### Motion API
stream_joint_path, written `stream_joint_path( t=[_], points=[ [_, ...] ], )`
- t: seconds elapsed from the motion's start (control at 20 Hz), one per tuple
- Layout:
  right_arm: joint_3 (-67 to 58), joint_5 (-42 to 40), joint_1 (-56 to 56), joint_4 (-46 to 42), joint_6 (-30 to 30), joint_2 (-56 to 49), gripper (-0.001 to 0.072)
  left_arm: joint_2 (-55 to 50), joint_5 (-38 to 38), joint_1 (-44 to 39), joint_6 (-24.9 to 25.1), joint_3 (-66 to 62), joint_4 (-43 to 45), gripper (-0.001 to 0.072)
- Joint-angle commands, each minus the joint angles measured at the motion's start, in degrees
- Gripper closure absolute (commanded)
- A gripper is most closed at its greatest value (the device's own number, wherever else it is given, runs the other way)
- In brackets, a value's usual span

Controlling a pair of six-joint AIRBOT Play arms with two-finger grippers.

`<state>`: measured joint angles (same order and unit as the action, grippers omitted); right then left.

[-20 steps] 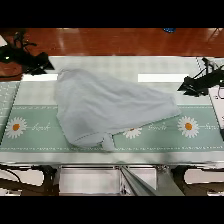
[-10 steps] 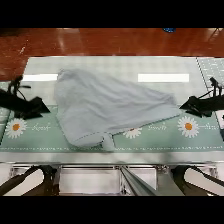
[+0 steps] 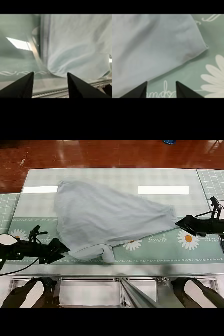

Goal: Fold the shirts.

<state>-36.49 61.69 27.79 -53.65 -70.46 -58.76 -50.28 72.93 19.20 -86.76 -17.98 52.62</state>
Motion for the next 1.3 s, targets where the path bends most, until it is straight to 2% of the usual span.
stream_joint_path(
  t=[0.0,0.15,0.35,0.45,0.5,0.55,0.65,0.75,0.85,1.0,1.25],
  points=[
    [0.48,-0.22,0.0,0.83,0.22,0.76,0.0294,0.57,-1.44,-1.64,-2.69,3.67,-1.29,0.0198],
    [0.48,-0.26,0.0,0.83,-0.26,0.76,0.0294,0.57,-8.0,-5.03,-5.51,5.09,-2.54,0.0199],
    [0.5,2.49,0.0,0.57,-1.16,0.76,0.0291,0.55,-19.78,-11.76,-5.53,5.09,-10.51,0.0201],
    [0.48,-0.57,0.02,0.48,-2.71,0.76,0.0291,-1.01,-23.23,-15.21,-5.51,5.07,-13.46,0.022],
    [0.48,-2.97,0.52,0.11,-4.57,0.76,0.0291,-2.58,-23.34,-16.0,-5.4,5.07,-14.99,0.0377],
    [0.48,-5.03,2.05,-0.33,-7.02,0.76,0.0291,-3.85,-23.3,-16.0,-3.65,5.07,-17.0,0.0697],
    [0.48,-7.69,7.74,-2.69,-10.75,0.76,0.0291,-4.35,-22.77,-15.96,3.23,5.03,-22.91,0.069],
    [0.55,-6.51,14.19,-4.55,-11.39,-0.15,0.0292,-4.31,-22.27,-15.96,5.81,4.7,-25.24,0.069],
    [0.55,-2.8,17.46,-3.65,-9.4,-4.11,0.0292,-4.31,-22.36,-15.96,6.4,4.31,-25.24,0.069],
    [0.55,0.94,15.76,3.23,-1.62,-11.56,0.0294,-4.31,-22.38,-15.96,6.64,4.22,-25.22,0.069],
    [-2.29,-3.23,8.96,9.86,-0.22,-19.08,0.03,-4.31,-22.4,-15.96,6.64,4.22,-25.24,0.069]
  ],
)
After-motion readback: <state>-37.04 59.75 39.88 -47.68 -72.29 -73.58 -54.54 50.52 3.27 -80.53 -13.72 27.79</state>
